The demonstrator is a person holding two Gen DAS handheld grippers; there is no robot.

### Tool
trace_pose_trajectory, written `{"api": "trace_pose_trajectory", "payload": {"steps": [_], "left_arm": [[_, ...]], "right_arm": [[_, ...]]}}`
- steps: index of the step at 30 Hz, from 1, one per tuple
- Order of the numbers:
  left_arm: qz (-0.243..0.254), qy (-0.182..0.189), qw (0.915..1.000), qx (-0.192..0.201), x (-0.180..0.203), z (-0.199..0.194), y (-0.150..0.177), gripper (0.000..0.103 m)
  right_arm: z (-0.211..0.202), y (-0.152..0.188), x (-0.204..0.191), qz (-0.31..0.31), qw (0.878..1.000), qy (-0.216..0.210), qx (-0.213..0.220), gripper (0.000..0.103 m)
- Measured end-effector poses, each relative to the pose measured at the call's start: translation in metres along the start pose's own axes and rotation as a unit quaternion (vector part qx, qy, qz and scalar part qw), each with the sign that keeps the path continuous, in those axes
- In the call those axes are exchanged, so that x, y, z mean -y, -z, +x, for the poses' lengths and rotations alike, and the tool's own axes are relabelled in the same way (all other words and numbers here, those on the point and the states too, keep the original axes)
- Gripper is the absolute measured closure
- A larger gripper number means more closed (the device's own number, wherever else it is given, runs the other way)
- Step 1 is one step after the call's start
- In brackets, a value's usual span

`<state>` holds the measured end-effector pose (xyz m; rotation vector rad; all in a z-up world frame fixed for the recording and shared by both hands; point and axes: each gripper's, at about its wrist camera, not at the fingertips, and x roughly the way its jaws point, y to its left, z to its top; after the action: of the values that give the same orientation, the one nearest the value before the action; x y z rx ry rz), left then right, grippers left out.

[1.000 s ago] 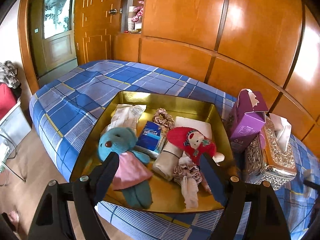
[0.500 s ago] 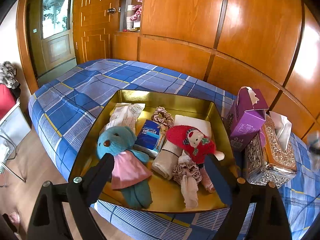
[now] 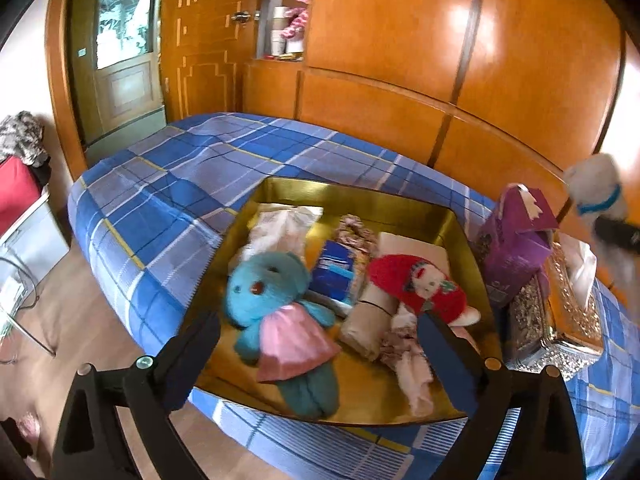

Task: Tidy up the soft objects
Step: 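Carry the white sock with the right tool to the tray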

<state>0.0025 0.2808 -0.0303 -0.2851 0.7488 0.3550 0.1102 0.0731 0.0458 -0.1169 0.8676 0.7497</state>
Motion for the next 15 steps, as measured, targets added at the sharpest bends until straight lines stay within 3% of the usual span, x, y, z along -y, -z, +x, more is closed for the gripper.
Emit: {"api": "trace_pose_trajectory", "payload": {"steps": [3,6,11,15], "left_arm": [[-0.016,-0.018,0.9997,0.008,-0.021,-0.005,-0.005,0.004],[-0.037,-0.038,0.9985,0.015,-0.043,-0.009,-0.008,0.003],[-0.070,-0.058,0.9957,0.017,-0.071,-0.011,-0.007,0.000],[-0.077,-0.060,0.9951,0.010,-0.074,-0.010,-0.007,0.000]], "right_arm": [[0.047,0.004,-0.032,0.001,0.998,-0.039,-0.044,0.074],[0.090,0.010,-0.056,0.002,0.996,-0.048,-0.079,0.074],[0.157,0.019,-0.075,0.005,0.992,-0.043,-0.120,0.074],[0.197,0.021,-0.077,-0.007,0.991,-0.003,-0.134,0.073]]}}
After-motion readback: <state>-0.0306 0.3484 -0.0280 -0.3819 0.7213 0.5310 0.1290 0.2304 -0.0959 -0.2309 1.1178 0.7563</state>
